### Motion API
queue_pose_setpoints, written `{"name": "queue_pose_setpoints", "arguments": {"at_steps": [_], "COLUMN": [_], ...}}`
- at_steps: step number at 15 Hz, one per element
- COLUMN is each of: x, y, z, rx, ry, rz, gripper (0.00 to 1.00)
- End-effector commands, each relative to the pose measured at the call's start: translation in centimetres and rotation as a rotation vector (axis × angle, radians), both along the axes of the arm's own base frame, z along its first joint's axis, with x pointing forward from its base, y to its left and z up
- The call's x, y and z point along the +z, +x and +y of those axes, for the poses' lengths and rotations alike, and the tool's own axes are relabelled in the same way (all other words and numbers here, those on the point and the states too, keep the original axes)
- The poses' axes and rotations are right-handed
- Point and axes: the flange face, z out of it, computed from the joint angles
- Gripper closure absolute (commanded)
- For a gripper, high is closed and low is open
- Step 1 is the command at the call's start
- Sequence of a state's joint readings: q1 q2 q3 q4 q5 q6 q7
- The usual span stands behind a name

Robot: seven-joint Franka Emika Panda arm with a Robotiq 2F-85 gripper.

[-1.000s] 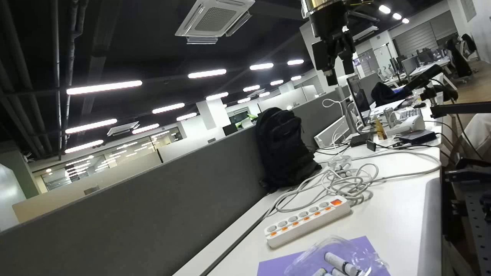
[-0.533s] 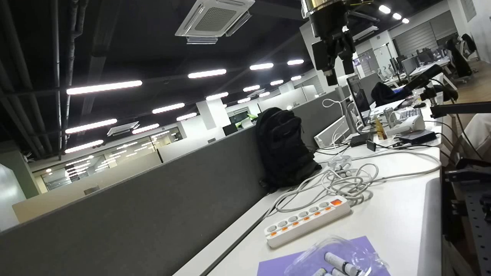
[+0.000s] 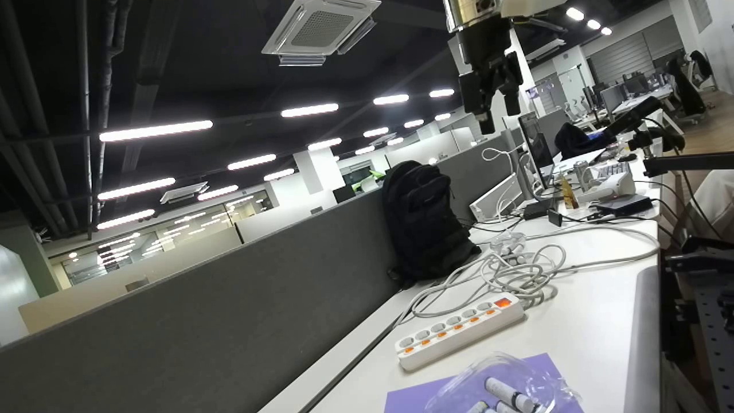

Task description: Turn off the fourth switch from the left

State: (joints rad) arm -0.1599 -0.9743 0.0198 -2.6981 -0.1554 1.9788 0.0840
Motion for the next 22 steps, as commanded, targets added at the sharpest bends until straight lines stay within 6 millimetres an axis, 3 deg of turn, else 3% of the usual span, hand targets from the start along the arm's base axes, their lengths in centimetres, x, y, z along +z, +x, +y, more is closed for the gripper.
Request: {"name": "queue_pose_setpoints", "arguments": {"at_steps": [1, 5, 9, 10, 11, 15, 21, 22], "x": [-2.0, -4.7, -8.0, -8.7, -9.4, -11.4, -14.2, -14.7], "y": [4.1, 9.3, 13.6, 14.5, 15.5, 19.2, 23.0, 23.4], "z": [-1.3, -1.0, 1.0, 1.5, 2.0, 3.2, 3.0, 2.9], "rx": [-0.087, -0.073, -0.016, -0.003, 0.006, 0.028, 0.032, 0.023], "ry": [-0.04, -0.007, 0.021, 0.027, 0.036, 0.084, 0.157, 0.182], "rz": [-0.026, -0.067, -0.043, -0.035, -0.028, -0.049, -0.027, -0.013], "gripper": [0.0, 0.0, 0.0, 0.25, 0.27, 0.55, 0.97, 0.99]}}
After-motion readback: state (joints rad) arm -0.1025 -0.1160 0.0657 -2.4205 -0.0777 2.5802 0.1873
